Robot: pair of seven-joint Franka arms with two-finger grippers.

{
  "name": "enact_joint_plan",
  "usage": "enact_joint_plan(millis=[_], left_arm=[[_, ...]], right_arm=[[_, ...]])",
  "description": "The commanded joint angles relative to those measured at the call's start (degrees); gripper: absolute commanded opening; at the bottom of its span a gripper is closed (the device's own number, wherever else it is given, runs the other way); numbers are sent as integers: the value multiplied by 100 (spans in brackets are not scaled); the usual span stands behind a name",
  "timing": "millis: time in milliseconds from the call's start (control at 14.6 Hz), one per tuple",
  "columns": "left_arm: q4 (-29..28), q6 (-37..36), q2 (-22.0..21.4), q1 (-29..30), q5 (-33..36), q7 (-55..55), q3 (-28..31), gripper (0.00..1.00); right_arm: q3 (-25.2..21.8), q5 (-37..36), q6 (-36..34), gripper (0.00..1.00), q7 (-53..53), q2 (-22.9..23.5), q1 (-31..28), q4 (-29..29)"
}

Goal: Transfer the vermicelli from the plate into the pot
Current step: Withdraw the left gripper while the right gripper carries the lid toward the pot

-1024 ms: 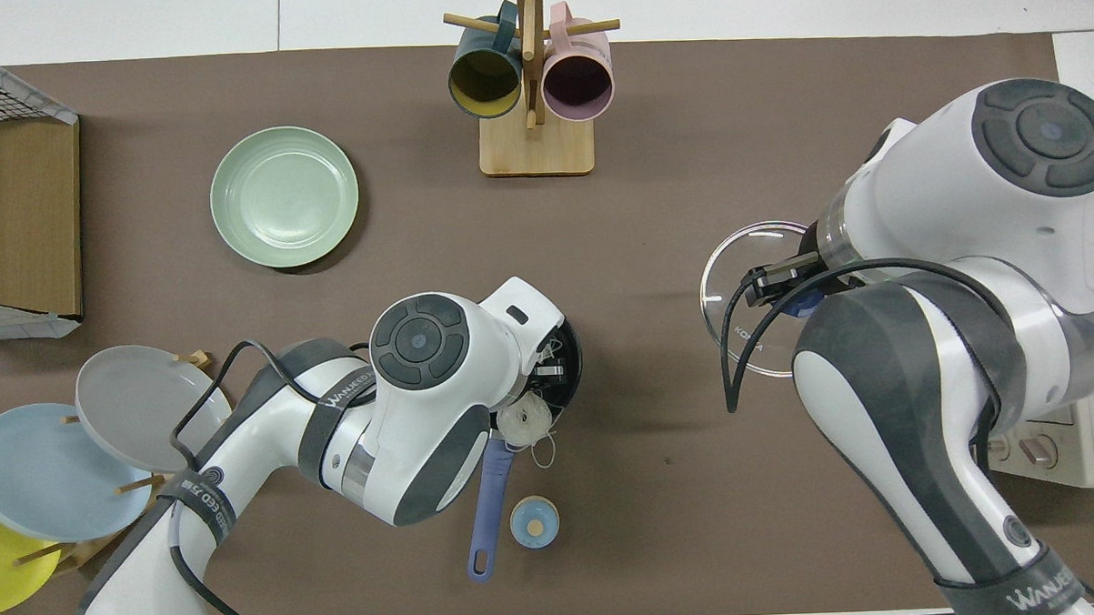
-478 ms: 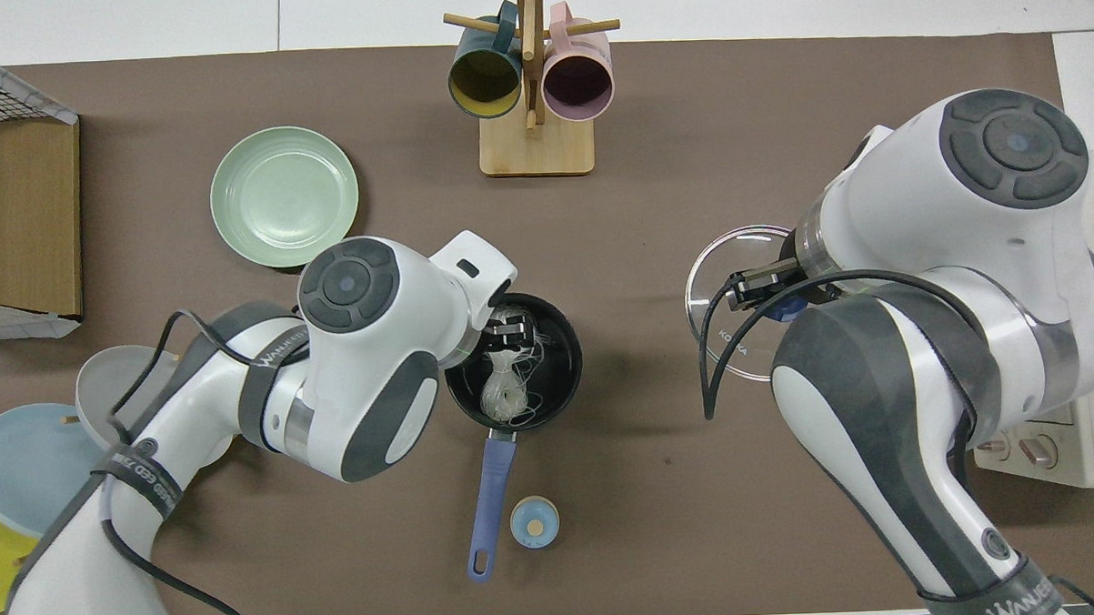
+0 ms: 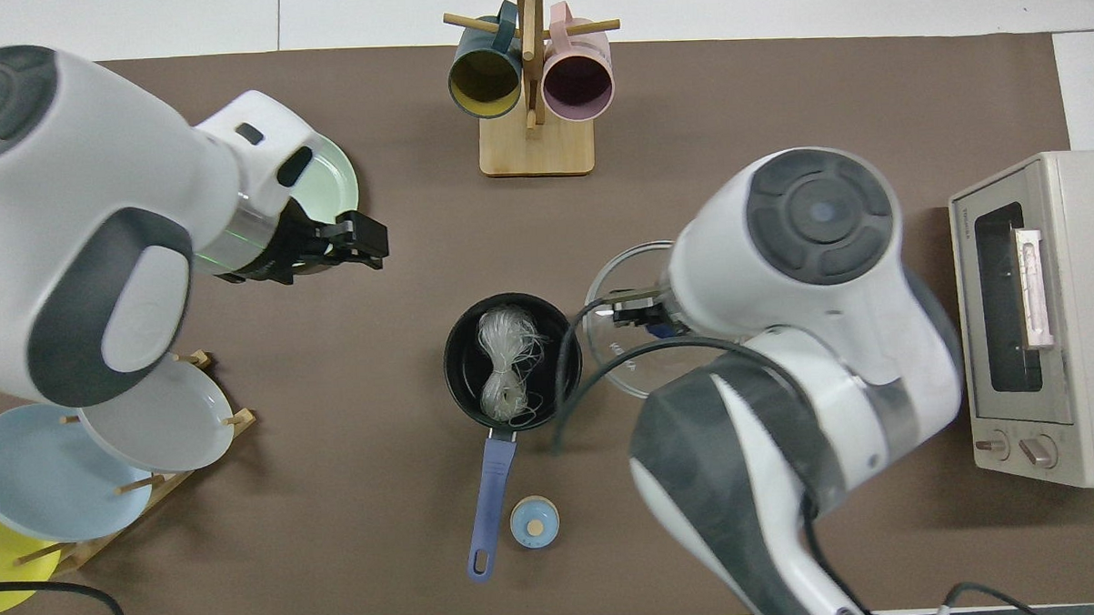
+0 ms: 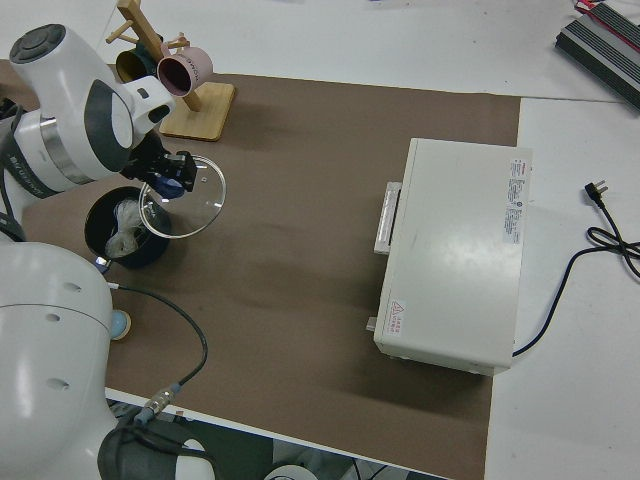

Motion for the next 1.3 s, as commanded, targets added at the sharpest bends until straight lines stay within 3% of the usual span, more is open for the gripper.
enact_joint_plan(millis=[0,205,546,888,1229], left_arm=[[127,-228,-164,590,272,426,-49,100],[127,-290,-209,1083,394,1199,-23,100],[48,-746,-428,1129,659,1254,-14,100],[-435,-791,-920,1129,668,1236,-14,100],[-392,-1072,-1017,1129,668,1236,4,100]], right_arm=[[-8,-53,0,30,1024,805,626,934],[-8,-474,194,30,1624,1201,1155,1041],[1,-467,580,31,1740,1396,1200,971],[1,-449,739,31,1942,1624,1358,979],[1,-440,748,31,1942,1642,1376,892]])
